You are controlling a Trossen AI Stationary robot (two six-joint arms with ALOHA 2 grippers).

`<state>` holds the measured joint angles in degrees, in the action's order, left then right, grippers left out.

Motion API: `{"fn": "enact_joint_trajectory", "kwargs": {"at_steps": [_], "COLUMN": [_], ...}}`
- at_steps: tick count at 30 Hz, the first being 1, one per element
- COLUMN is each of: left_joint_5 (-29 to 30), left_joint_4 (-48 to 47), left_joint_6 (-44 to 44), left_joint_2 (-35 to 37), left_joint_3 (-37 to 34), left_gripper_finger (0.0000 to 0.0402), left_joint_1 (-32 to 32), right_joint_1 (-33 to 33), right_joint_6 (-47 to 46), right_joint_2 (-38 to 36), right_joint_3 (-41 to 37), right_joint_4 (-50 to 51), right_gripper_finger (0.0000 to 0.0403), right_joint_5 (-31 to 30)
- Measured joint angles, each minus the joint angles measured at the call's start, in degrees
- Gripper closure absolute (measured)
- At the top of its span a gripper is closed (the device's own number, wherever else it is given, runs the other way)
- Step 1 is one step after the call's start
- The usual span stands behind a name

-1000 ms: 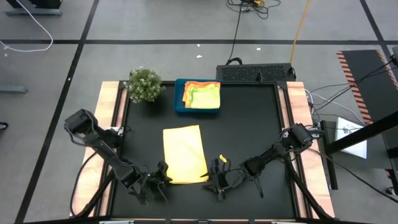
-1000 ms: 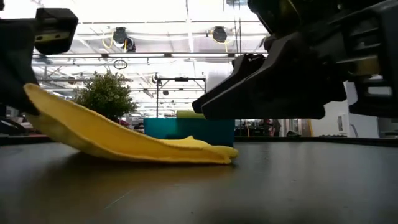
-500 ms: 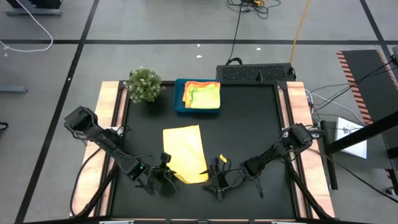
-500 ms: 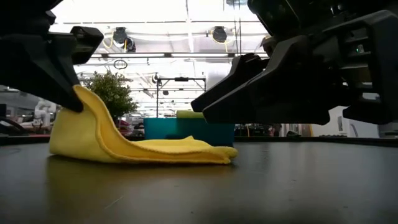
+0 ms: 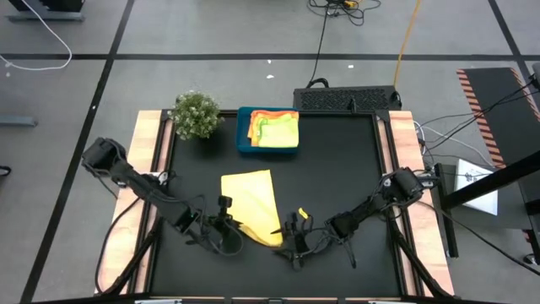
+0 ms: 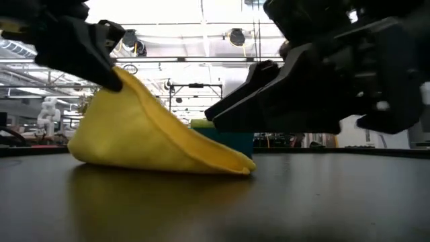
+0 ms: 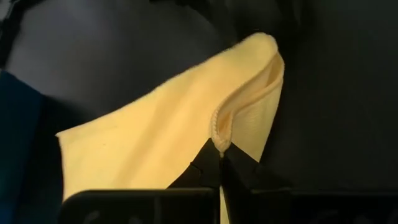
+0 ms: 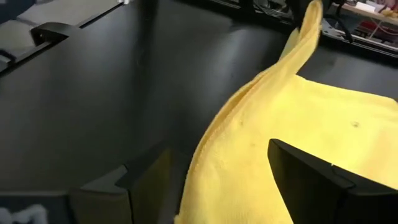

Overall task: Fold microfiber towels
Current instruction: Fold the yellow microfiber towel

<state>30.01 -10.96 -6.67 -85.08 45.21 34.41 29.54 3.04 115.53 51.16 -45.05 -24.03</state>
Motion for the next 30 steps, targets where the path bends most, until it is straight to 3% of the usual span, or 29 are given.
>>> {"fn": "enact_joint_trajectory", "kwargs": {"at_steps": [8,11,18,30], "left_joint_5": [-0.1,-0.1,-0.1,-0.1], "left_joint_4": [-2.0,-2.9,-3.1,-3.8], "left_joint_6": [-1.5,-2.1,-2.4,-3.0], "left_joint_2": [0.5,0.5,0.5,0.5], "left_joint_3": [0.0,0.0,0.0,0.0], "left_gripper_finger": [0.0401,0.0401,0.0401,0.0401], "left_joint_1": [-2.7,-3.0,-2.9,-2.9], "right_joint_1": [-0.7,-0.4,1.3,4.0], "right_joint_6": [2.0,1.7,-2.9,-6.3], "right_joint_2": [8.6,9.8,7.5,6.8], "right_joint_3": [8.1,11.6,14.1,14.1], "right_joint_4": [2.1,5.7,20.4,27.7], "right_gripper_finger": [0.0143,0.0143,0.0145,0.0162], "right_joint_5": [-0.1,-2.9,-8.4,-12.5]}}
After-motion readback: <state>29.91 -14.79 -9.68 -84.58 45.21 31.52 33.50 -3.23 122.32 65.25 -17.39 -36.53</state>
